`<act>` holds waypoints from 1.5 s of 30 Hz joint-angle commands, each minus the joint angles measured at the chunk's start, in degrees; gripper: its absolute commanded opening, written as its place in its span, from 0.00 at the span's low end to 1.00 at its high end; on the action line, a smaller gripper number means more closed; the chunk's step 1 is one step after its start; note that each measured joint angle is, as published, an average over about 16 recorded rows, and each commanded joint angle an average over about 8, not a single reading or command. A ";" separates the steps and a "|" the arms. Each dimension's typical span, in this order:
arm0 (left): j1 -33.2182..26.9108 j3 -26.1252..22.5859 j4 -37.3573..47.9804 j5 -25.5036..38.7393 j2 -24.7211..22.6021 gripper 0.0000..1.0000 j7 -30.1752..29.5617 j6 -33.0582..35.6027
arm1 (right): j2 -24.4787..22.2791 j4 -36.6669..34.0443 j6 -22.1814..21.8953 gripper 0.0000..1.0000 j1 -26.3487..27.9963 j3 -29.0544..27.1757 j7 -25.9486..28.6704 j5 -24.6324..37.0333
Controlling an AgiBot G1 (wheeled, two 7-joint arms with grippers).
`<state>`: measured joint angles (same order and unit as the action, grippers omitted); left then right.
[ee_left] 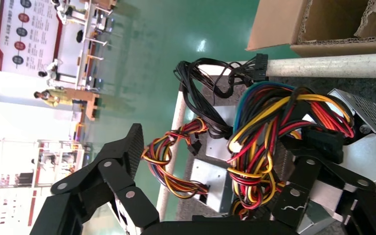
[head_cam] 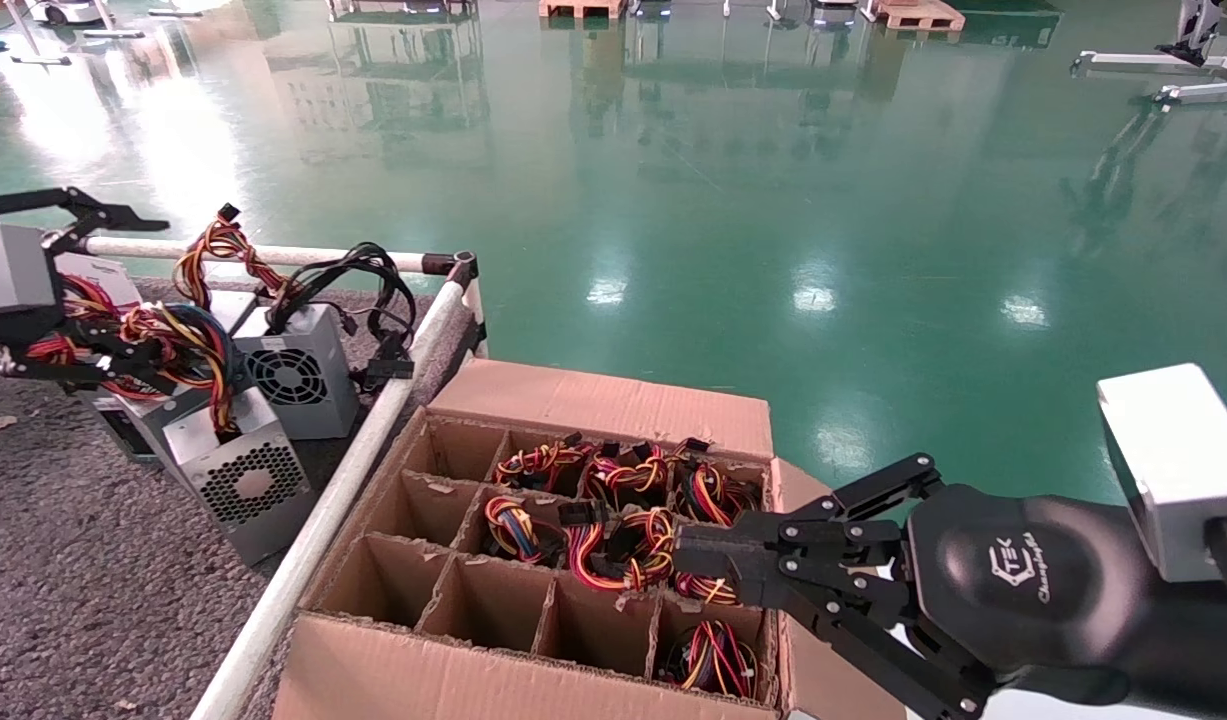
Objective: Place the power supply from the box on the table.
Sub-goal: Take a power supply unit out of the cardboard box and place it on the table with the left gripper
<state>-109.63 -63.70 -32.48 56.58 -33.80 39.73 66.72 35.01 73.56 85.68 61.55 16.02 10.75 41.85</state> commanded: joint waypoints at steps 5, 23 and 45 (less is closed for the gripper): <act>-1.90 -1.11 -1.33 0.19 0.45 1.00 0.40 0.97 | 0.00 0.00 0.00 0.00 0.00 0.00 0.00 0.00; -7.43 -5.48 -4.81 1.61 1.83 1.00 0.63 3.80 | 0.00 0.00 0.00 0.00 0.00 0.00 0.00 0.00; -11.94 -7.98 -4.08 5.22 1.76 1.00 2.44 6.06 | 0.00 0.00 0.00 0.00 0.00 0.00 0.00 0.00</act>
<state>-121.62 -71.76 -36.45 61.74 -32.13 42.12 72.82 35.01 73.56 85.68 61.55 16.02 10.75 41.85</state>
